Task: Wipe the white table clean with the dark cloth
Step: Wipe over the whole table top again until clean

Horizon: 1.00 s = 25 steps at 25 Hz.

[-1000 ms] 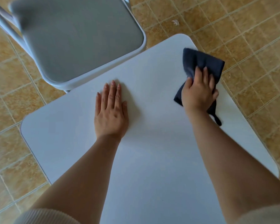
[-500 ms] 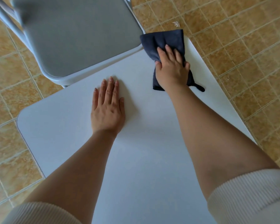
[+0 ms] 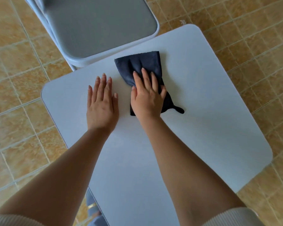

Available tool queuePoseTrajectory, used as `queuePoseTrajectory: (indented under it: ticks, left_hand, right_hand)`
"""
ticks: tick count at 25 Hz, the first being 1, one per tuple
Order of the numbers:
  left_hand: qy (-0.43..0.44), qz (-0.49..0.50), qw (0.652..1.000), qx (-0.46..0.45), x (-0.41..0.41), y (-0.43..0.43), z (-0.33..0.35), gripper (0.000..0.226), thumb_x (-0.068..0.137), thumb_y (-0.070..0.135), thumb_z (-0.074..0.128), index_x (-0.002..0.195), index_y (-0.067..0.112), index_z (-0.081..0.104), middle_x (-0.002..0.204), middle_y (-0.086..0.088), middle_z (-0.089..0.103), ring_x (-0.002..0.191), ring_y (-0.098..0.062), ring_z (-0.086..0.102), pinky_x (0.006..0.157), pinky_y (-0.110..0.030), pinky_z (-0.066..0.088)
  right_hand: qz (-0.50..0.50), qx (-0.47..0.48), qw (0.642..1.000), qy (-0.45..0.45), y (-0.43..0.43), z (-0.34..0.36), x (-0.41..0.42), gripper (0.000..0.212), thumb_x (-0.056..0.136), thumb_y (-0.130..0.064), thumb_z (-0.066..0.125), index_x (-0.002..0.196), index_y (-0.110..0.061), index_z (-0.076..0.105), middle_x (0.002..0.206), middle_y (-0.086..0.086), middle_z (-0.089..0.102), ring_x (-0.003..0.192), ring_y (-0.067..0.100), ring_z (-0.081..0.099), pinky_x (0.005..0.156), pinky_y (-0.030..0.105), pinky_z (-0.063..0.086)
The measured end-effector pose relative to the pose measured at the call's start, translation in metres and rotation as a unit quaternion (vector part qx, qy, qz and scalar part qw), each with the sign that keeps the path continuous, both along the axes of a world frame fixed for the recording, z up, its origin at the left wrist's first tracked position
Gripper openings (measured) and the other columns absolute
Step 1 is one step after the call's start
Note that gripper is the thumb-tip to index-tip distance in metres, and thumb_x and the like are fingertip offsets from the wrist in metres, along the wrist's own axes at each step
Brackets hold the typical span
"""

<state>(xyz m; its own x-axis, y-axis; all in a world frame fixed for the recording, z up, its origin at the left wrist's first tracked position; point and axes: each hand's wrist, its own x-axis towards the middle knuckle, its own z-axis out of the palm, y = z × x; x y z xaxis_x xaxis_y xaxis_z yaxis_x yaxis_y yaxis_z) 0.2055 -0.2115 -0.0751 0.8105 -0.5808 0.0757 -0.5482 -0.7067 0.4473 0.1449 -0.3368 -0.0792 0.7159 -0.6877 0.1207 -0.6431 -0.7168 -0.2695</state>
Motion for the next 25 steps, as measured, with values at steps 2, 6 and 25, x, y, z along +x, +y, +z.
queuePoseTrajectory:
  ticks: [2,6,25]
  left_hand:
    - [0.001,0.014,0.999,0.031,-0.013,0.034,0.001,0.054,0.103,0.031,0.020,0.150,0.005,0.028,0.158,-0.009,0.023,0.148,-0.022,0.015,0.121,-0.038,0.003]
    - [0.004,0.016,0.998,0.062,-0.037,0.083,-0.006,0.056,0.102,0.033,0.019,0.150,0.006,0.029,0.158,-0.009,0.023,0.147,-0.021,0.015,0.121,-0.038,0.002]
    - [-0.026,0.000,0.997,0.078,-0.050,0.094,-0.015,0.056,0.100,0.028,0.031,0.152,0.009,0.023,0.159,-0.008,0.021,0.148,-0.019,0.012,0.121,-0.041,0.009]
  right_hand:
    - [0.008,0.003,1.000,-0.015,0.044,0.000,-0.022,0.039,0.095,-0.030,0.051,0.132,-0.032,0.060,0.147,-0.006,0.052,0.135,0.022,0.048,0.100,0.048,0.038]
    - [0.041,-0.030,0.999,0.005,0.098,0.005,-0.095,0.040,0.098,-0.033,0.050,0.138,-0.033,0.055,0.151,-0.007,0.047,0.139,0.019,0.045,0.099,0.044,0.039]
    - [-0.018,-0.091,0.994,0.061,0.067,0.002,-0.144,0.042,0.099,-0.034,0.049,0.140,-0.033,0.053,0.153,-0.006,0.045,0.141,0.017,0.043,0.098,0.043,0.040]
